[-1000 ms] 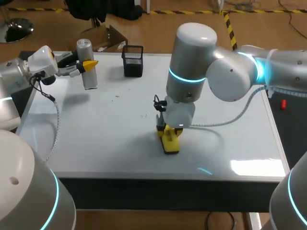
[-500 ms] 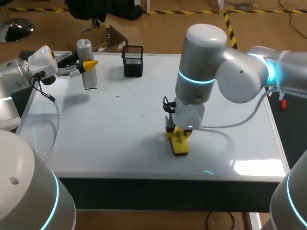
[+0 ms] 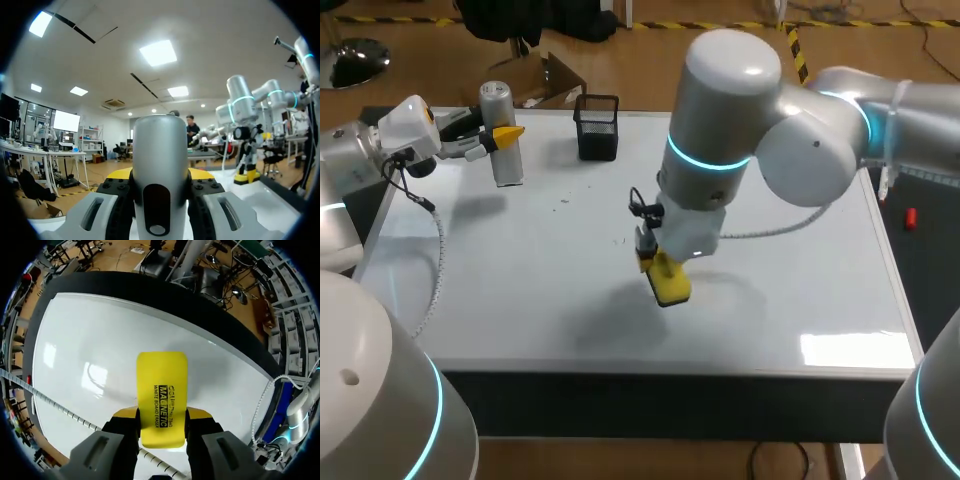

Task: Pick up the inspection probe, press it on each red-marked spot on the whiteboard one by one, put down the probe, pick up the eraser, and wipe off all the red marks.

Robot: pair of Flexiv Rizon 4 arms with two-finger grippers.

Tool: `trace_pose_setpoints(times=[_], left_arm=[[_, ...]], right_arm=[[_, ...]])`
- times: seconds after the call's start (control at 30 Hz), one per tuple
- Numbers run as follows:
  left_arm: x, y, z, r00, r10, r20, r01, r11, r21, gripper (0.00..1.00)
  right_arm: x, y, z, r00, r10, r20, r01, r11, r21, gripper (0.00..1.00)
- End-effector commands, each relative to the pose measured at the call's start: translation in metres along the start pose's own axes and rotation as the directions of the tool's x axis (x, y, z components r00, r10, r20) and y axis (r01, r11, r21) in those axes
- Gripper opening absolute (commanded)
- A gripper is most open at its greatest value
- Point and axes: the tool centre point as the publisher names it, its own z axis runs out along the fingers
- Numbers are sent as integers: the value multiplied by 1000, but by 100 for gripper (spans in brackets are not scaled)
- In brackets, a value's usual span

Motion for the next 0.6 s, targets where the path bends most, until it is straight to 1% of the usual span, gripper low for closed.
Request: trace_pose_setpoints(times=[0.03,0.27,0.37,0.6], left_arm=[[1,-1,0,1000,2,2,-2,1000,1,0],[1,-1,0,1000,2,2,-2,1000,1,0],[1,-1,0,1000,2,2,-2,1000,1,0],[1,-1,0,1000,2,2,-2,1000,1,0]], right_arm=[[-13,-14,9,999,-23,-29,22,999,-39,0],[-28,-27,37,998,-62,-12,60,993,-100,0],[-31,-30,44,997,-71,-12,69,991,-115,0],[-29,-31,53,997,-79,-6,78,988,-135,0]])
